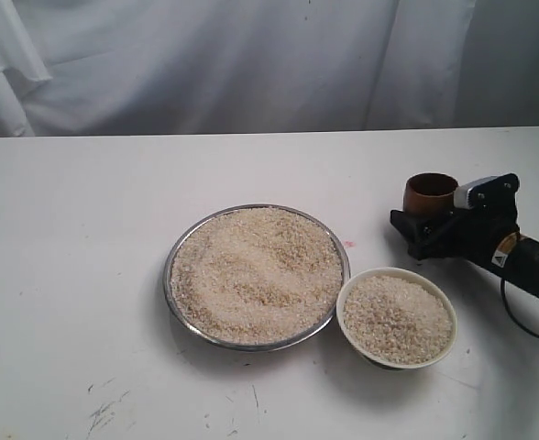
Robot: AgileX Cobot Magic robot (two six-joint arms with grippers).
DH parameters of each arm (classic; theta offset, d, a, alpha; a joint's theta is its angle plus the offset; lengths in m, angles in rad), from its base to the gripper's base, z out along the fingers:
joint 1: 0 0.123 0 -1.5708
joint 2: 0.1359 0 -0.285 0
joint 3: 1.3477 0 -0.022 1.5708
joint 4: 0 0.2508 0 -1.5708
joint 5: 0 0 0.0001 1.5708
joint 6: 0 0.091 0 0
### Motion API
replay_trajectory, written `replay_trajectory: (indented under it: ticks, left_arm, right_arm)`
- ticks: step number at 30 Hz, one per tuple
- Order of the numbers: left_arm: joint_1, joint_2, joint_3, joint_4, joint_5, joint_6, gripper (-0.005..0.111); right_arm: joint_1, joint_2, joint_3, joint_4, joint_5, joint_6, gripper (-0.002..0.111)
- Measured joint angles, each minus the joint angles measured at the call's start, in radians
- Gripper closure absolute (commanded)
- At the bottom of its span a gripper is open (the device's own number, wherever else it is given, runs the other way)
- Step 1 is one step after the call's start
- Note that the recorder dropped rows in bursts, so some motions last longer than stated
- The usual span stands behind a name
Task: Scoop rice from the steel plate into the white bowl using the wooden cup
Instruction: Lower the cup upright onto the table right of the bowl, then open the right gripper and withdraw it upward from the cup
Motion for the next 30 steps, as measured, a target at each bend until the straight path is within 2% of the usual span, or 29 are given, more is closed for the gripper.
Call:
replay_trajectory:
  ticks: [2,5,7,11,15,30]
  left_arm:
    - [0.000,0.000,0.000,0.000,0.000,0.000,0.107]
    - [0.000,0.000,0.000,0.000,0.000,0.000,0.107]
    - [0.000,0.000,0.000,0.000,0.000,0.000,0.107]
    - [0.000,0.000,0.000,0.000,0.000,0.000,0.107]
    - [0.000,0.000,0.000,0.000,0.000,0.000,0.107]
    - [0.000,0.000,0.000,0.000,0.000,0.000,0.107]
  right_arm:
    - [0.000,0.000,-0.006,0.027,0.000,0.083,0.090]
    - [0.000,0.000,-0.006,0.037,0.000,0.116,0.065]
    - [0.000,0.000,-0.006,0.032,0.000,0.120,0.052]
    - [0.000,0.000,-0.006,0.019,0.000,0.120,0.036]
    - [0.000,0.000,-0.006,0.043,0.000,0.120,0.030]
    - [0.012,0.000,-0.008,0.061,-0.025,0.131,0.030]
